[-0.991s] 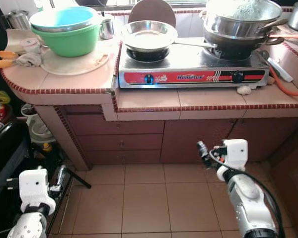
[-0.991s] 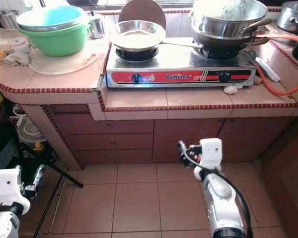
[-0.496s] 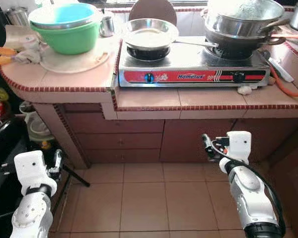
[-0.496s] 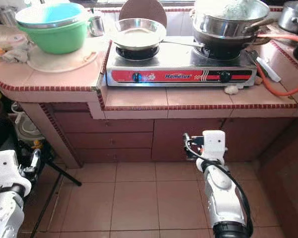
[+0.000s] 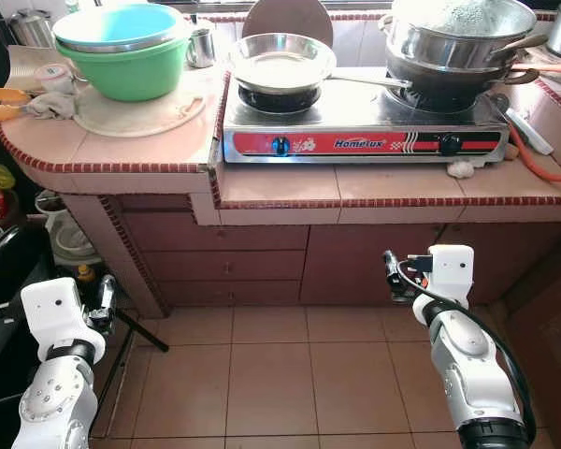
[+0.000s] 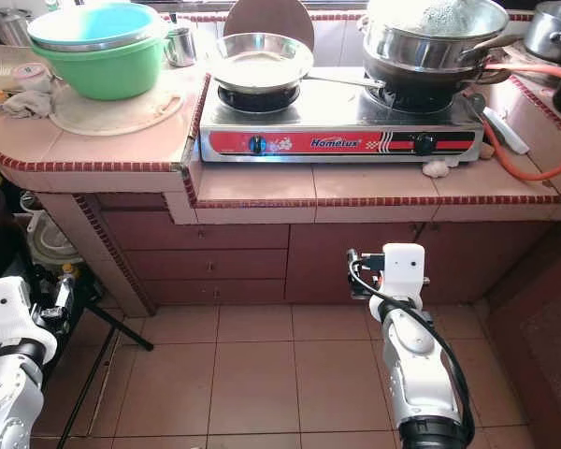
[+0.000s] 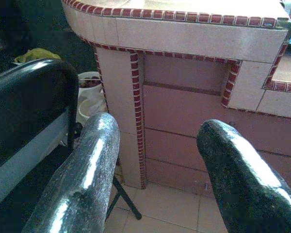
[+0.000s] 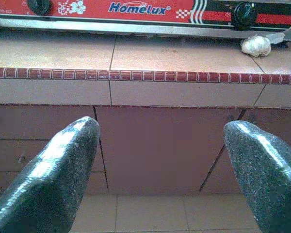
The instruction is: Kitchen organization
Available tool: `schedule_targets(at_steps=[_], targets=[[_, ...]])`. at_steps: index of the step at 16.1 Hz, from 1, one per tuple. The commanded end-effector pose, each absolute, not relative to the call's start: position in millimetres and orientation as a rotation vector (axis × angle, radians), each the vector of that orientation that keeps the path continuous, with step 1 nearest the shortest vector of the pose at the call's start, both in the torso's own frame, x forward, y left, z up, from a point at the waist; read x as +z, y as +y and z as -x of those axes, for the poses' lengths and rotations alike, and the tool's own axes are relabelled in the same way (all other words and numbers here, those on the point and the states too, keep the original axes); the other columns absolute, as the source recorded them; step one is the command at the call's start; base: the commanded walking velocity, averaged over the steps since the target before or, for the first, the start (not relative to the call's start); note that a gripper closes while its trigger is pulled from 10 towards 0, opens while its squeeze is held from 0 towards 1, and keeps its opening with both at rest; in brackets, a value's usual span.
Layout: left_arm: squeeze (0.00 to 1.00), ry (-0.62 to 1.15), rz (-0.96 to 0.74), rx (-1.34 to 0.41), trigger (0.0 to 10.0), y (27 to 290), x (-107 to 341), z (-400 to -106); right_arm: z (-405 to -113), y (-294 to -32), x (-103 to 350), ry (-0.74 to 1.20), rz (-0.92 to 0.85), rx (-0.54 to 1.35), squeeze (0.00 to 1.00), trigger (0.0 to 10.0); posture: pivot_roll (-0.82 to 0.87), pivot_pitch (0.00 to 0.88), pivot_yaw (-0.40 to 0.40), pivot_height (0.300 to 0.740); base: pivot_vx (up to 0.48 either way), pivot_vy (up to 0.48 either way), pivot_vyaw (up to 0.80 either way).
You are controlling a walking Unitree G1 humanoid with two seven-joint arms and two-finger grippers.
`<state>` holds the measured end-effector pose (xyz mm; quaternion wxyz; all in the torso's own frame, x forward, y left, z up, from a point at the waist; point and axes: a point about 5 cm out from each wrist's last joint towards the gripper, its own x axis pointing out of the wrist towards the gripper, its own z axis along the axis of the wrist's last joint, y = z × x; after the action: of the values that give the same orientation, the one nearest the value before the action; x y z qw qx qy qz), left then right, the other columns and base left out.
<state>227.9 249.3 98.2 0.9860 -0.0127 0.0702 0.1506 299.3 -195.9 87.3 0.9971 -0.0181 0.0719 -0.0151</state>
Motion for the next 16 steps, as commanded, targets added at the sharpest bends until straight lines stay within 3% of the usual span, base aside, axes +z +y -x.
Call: schedule_targets(at_steps=[1,16], targets=[[0.0,0.131,0.023,0.316,10.0,251.8,102.1,-226.9,-300.6,-193.9,91.6,0.134,0.037,-0.026,0.0,10.0,-0.02,0.083,0.016,0.74,0.0,0.0,0.0],[0.0,0.131,0.023,0.316,10.0,251.8,102.1,-226.9,-300.6,-193.9,91.6,0.134,0.037,-0.026,0.0,10.0,-0.02,0.083,0.016,0.74,0.0,0.0,0.0]])
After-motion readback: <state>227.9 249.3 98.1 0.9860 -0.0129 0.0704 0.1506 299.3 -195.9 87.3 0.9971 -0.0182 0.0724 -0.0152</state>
